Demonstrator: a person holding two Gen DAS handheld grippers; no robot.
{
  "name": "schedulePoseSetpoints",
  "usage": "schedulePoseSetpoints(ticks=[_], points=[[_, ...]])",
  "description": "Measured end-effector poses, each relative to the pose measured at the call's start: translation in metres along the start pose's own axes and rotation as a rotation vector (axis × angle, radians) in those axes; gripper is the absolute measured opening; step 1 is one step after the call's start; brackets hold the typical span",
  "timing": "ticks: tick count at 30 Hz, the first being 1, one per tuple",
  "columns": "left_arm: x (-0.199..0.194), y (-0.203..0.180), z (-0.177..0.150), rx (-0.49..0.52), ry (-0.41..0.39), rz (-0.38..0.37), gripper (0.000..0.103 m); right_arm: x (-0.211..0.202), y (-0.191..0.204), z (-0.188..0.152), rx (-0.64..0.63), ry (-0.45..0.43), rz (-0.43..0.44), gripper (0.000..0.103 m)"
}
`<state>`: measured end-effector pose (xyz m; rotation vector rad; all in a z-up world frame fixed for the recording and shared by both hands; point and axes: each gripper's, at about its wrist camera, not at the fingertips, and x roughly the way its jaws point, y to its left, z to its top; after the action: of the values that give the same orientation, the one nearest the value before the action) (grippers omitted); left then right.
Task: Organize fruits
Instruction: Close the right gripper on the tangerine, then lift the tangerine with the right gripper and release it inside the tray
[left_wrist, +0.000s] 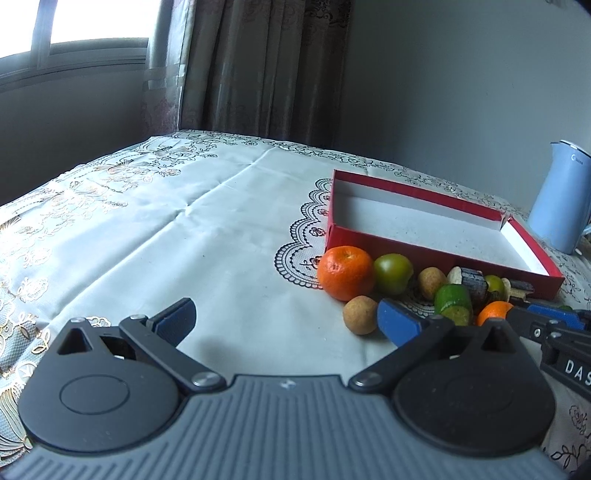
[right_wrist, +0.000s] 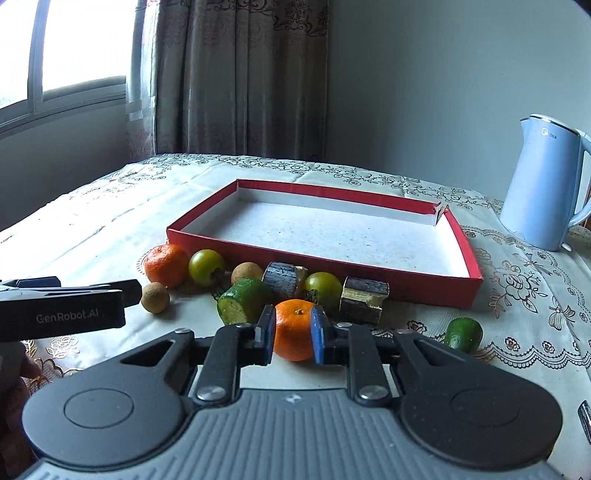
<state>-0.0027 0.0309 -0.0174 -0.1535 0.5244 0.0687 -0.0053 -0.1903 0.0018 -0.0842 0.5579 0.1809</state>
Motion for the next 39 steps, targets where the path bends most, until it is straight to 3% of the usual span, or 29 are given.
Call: schedulePoseSetpoints(ticks=[2,3,5,6,7,8,15,23,24,25,27,34,39], points=[[0.0,0.0,0.0,-0.001,-0.001,0.0,0.103,-0.002,0.001,-0.002,-0.022,-0.024,0.002,0.02],[0.0,0.0,0.0,-0.001,-0.002,0.0,0.103,-0.005,-0.001,-0.003,-0.017,-0.047,0.05,0.022],[0.0,0.0,0.0,-0.002,-0.003,0.0,0.103,-0.007,-0.009,-0.006,0.02,-0.064,0.209,0.041],[0.0,0.0,0.0,-0.002,-0.002,0.001,0.103,-0.007,-0.009,-0.006,0.018,-0.056,0.209,0.072],[0.0,0.0,0.0,-0.003,-0.002,0.0,0.103,-0.007,-0.005,-0.007,0.005,-0.063,0.184,0.09],[0.0,0.001,0.0,-0.004,-0.003,0.0,0.103,-0.008,-0.004,-0.008,-0.005,-0.081,0.18,0.091],[0.0,0.001,0.0,-0.01,-0.005,0.003,0.103,-0.003,-0.011,-0.006,0.034,-0.074,0.128,0.091],[0.0,0.002,0.0,-0.014,-0.005,0.001,0.103,0.019,-0.01,-0.001,0.012,0.011,0.045,0.09],[0.0,0.002,0.0,-0.014,-0.005,0.001,0.103,0.021,-0.009,-0.001,0.006,0.019,0.038,0.079],[0.0,0.002,0.0,-0.014,-0.005,0.001,0.103,0.023,-0.009,0.0,0.005,0.028,0.034,0.061],[0.0,0.002,0.0,-0.015,-0.003,-0.001,0.103,0.028,-0.012,-0.001,0.026,0.054,0.039,0.046],[0.001,0.002,0.001,-0.017,0.003,-0.002,0.103,0.026,-0.011,-0.002,0.034,0.047,0.059,0.042],[0.004,-0.002,0.001,0.002,0.016,0.004,0.103,0.007,-0.02,0.016,0.058,-0.034,0.051,0.042]])
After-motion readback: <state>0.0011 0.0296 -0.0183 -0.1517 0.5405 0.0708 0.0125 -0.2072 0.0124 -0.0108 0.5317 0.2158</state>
